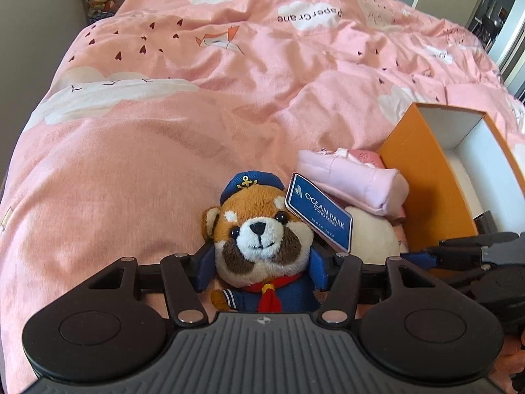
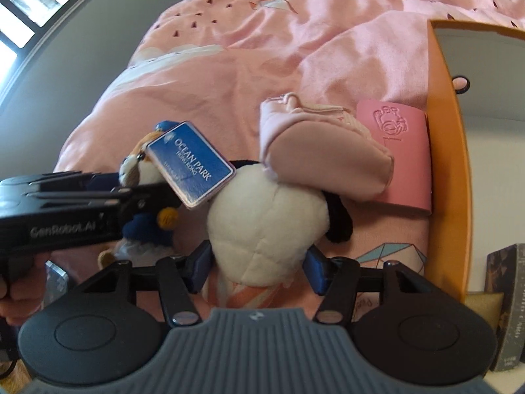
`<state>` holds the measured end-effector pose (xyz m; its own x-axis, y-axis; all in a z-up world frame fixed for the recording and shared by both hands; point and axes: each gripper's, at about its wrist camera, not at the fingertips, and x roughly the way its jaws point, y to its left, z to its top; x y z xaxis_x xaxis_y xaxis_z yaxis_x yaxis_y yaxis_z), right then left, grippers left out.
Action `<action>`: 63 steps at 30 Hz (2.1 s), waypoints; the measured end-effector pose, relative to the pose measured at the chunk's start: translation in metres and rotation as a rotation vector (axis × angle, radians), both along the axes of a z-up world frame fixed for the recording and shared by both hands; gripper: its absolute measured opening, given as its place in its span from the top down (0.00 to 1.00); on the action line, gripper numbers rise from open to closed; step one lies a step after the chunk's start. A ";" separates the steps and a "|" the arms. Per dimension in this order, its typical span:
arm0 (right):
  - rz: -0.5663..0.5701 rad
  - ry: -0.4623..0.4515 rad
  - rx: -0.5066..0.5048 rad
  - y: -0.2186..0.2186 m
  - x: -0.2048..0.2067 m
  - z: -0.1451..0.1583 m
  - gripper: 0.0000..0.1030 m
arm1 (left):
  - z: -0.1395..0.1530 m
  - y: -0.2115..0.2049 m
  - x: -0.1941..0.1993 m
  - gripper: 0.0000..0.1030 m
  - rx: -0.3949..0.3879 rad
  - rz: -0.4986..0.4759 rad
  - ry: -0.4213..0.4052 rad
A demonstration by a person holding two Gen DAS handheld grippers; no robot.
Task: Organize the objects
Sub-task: 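Carry the raccoon with the left and the panda with the right over the orange box, then lower both plushes into the orange box and open both grippers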
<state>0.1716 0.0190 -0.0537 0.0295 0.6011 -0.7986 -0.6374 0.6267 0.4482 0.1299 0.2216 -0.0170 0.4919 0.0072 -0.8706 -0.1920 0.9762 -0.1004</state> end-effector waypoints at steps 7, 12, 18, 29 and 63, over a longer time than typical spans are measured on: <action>0.068 -0.054 0.062 -0.033 -0.025 0.036 0.43 | 0.022 -0.006 -0.016 0.37 -0.064 0.031 -0.042; 0.057 -0.098 0.115 -0.064 -0.032 0.060 0.43 | 0.038 -0.011 -0.027 0.38 -0.173 0.039 -0.076; 0.002 -0.185 0.147 -0.099 -0.031 0.087 0.42 | 0.062 -0.032 -0.030 0.38 -0.188 0.026 -0.149; -0.113 -0.350 0.139 -0.164 0.020 0.127 0.42 | 0.096 -0.093 0.009 0.38 -0.196 -0.112 -0.238; 0.082 -0.323 -0.214 -0.114 0.148 0.014 0.42 | -0.006 -0.207 0.167 0.32 0.110 -0.177 0.099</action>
<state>0.3201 -0.0949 -0.0402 0.2585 0.4325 -0.8638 -0.7761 0.6254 0.0809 0.2964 0.0148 -0.0234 0.4060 0.0259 -0.9135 -0.0206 0.9996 0.0192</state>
